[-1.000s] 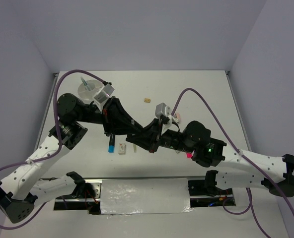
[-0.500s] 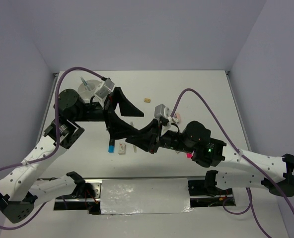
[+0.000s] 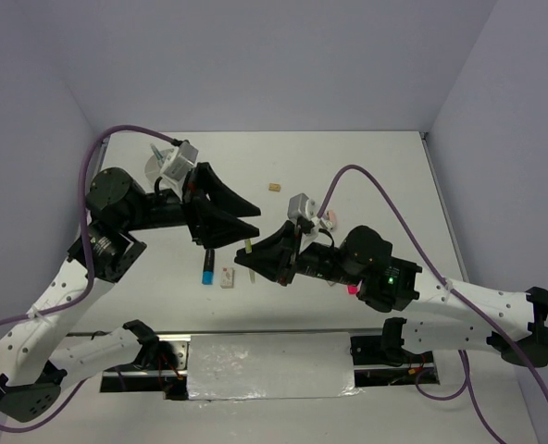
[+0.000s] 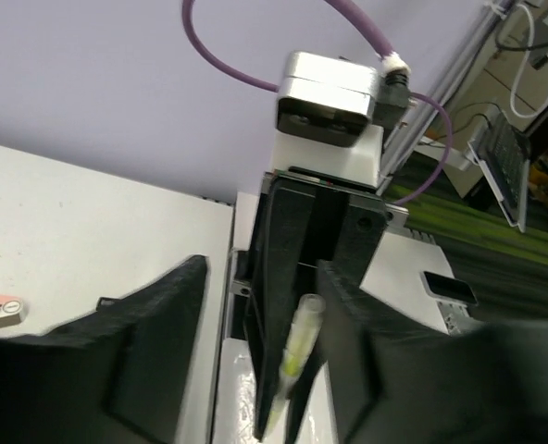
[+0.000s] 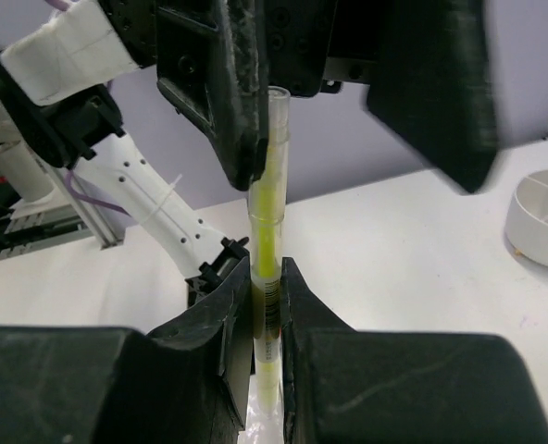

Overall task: Sort the stationery into containers
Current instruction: Close the pen cap on the pen.

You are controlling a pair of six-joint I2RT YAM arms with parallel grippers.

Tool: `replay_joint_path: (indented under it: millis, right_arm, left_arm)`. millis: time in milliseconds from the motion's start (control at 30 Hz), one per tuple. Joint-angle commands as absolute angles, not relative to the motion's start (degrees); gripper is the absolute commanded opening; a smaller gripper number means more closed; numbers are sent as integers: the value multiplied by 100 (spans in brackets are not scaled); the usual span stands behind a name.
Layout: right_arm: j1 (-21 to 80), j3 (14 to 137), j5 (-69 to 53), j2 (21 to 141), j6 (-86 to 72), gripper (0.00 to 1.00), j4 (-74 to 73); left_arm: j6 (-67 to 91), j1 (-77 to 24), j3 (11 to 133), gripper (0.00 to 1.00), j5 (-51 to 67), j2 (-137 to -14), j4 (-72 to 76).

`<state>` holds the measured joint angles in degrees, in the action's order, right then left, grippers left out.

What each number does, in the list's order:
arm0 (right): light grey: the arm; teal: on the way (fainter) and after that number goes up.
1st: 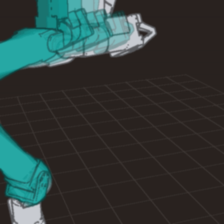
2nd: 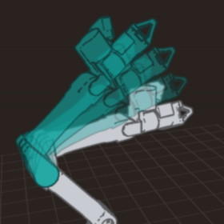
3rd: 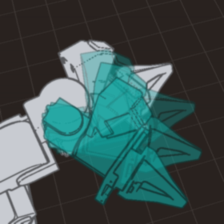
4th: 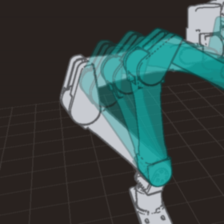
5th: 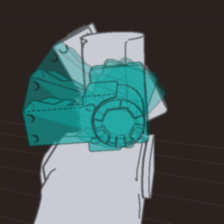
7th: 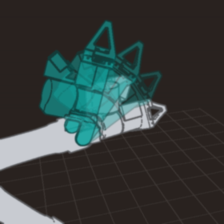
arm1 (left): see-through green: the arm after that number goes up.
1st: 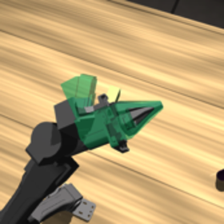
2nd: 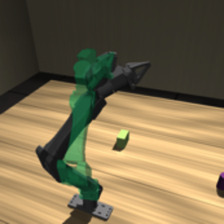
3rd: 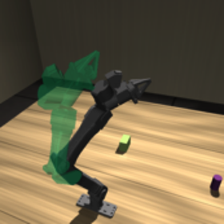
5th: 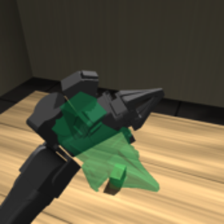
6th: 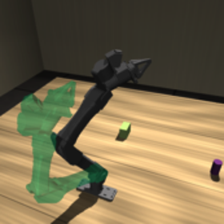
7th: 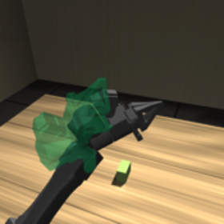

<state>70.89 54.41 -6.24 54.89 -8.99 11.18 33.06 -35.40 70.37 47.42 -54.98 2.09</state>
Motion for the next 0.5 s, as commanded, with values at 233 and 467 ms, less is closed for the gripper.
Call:
replay_joint_path:
  millis: [233, 467]
  right_arm:
    - [7093, 5887, -343, 5616, -782, 0, 1230]
    - [6636, 7407, -712, 6422, -502, 0, 879]
  left_arm:
    - [3445, -3533, 6663, 18, 5071, -5493, 677]
    - [3453, -3551, 6101, 0, 5097, -5484, 720]
